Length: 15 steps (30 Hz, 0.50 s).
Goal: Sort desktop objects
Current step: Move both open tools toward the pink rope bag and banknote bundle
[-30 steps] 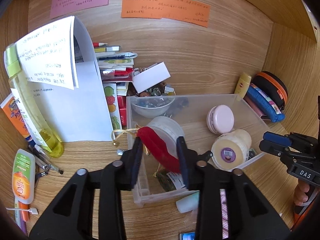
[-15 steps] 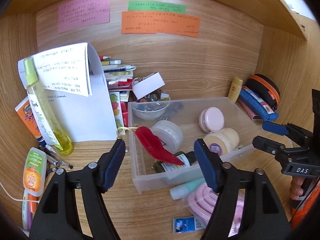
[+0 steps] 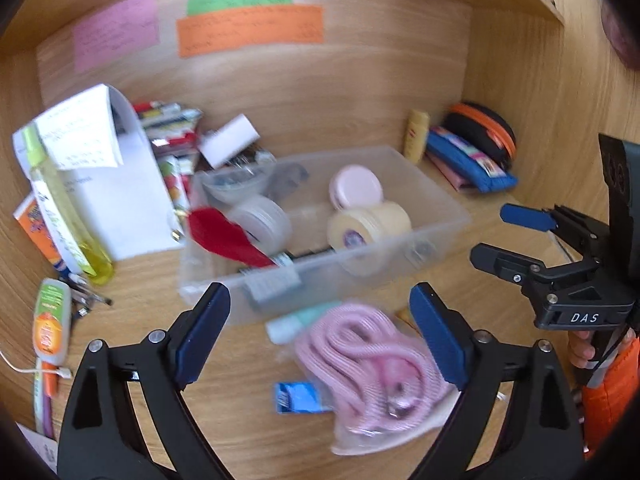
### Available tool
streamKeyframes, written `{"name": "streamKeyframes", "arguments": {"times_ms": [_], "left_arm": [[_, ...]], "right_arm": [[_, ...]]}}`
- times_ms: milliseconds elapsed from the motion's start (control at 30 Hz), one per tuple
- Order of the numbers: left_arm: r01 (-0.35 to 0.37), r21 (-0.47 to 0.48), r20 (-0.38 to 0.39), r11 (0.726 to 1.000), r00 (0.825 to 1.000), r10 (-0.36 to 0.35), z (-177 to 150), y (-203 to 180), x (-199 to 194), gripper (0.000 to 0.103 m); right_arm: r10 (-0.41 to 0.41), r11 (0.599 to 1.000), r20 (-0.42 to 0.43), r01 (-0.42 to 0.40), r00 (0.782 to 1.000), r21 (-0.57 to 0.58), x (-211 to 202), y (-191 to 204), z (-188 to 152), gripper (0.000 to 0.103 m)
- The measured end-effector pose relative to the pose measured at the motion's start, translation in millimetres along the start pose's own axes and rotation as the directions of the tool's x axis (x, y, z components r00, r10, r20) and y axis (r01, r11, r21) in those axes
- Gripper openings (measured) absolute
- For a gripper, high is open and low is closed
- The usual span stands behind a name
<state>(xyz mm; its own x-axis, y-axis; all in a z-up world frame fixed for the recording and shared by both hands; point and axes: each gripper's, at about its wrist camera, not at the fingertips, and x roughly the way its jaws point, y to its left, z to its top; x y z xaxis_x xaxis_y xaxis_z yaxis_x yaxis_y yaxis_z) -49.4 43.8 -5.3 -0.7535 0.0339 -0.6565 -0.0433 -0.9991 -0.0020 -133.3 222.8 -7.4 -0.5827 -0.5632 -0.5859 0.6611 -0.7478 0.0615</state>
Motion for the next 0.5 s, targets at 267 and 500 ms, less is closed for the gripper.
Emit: {"name": "streamKeyframes", "arguments": {"times_ms": [267,500], "left_arm": [[0.029,0.010,-0.066,1.000,0.997,-0.028,-11.5,-24.8,20.6,0.092],[0.039,-0.033,-0.120,0.999,0.992,-0.043,-32.3,-19.3,25.4,0.093]], "right_arm": [[0.058,0.998,-0.108,-0.059,0.992,-0.009,1.1,0.3,-31.7,0.084],[0.117,0.992,-0.167,-0.123,0.979,-0.025,-3.1,10.9,-56.9,0.084]]}}
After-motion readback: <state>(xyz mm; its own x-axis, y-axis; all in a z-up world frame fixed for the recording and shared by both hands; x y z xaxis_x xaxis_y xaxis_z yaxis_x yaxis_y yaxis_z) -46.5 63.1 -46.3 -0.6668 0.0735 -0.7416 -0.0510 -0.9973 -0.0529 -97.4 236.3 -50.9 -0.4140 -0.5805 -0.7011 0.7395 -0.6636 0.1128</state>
